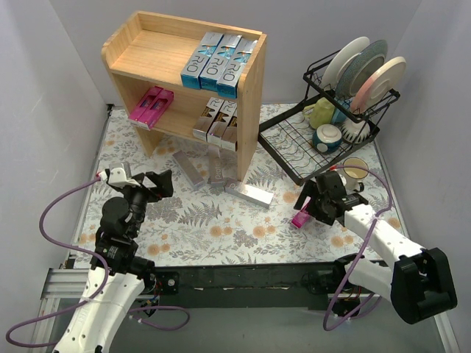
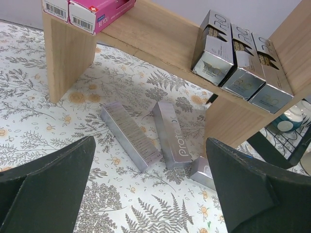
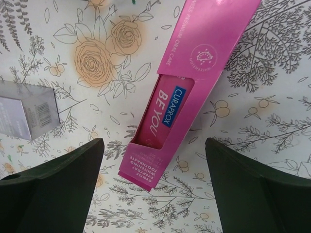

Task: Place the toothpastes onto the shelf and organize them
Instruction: Pick up the toothpaste from the center of the board.

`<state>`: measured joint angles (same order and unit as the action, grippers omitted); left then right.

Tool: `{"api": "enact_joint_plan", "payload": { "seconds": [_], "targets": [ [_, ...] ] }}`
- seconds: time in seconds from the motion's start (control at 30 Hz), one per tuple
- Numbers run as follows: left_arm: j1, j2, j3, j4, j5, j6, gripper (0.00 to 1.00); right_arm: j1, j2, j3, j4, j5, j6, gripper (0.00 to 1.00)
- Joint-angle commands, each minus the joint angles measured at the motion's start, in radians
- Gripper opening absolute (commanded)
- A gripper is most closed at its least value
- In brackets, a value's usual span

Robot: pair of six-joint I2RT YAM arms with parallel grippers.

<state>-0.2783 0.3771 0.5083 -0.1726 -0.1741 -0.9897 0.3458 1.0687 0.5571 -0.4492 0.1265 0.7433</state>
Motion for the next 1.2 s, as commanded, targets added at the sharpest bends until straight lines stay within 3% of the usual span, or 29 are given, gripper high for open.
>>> {"api": "enact_joint_plan", "payload": {
  "seconds": [0.0,0.27,0.7,0.77,1.0,1.17],
  "targets": [
    [-0.01,-0.02,-0.01,0.01,-0.016,0.022,0.98,0.084,0.028,0.009,0.014,0.085,0.068,0.92],
    [-0.027,-0.027,-0.013,0.004,-0.022,0.023,0.98,0.171,0.165,0.04,-0.026,0.145,0.097,0.85],
    [-0.03,-0.018,-0.013,0.007,-0.01,0.026,0.98,0.234,0.191,0.04,-0.078,0.251,0.077,0.56],
    [-0.03,-0.017,-0.014,0.008,-0.001,0.026,0.98,0.242,0.18,0.037,-0.092,0.251,0.044,0.51],
    [-0.032,0.005,-0.017,0.027,0.085,0.054,0.98,0.28,0.076,0.026,-0.134,0.197,-0.125,0.19],
    [-0.032,0.026,-0.031,0.068,0.277,0.092,0.98,0.314,-0.006,0.066,-0.175,0.118,-0.291,0.17]
  ]
}}
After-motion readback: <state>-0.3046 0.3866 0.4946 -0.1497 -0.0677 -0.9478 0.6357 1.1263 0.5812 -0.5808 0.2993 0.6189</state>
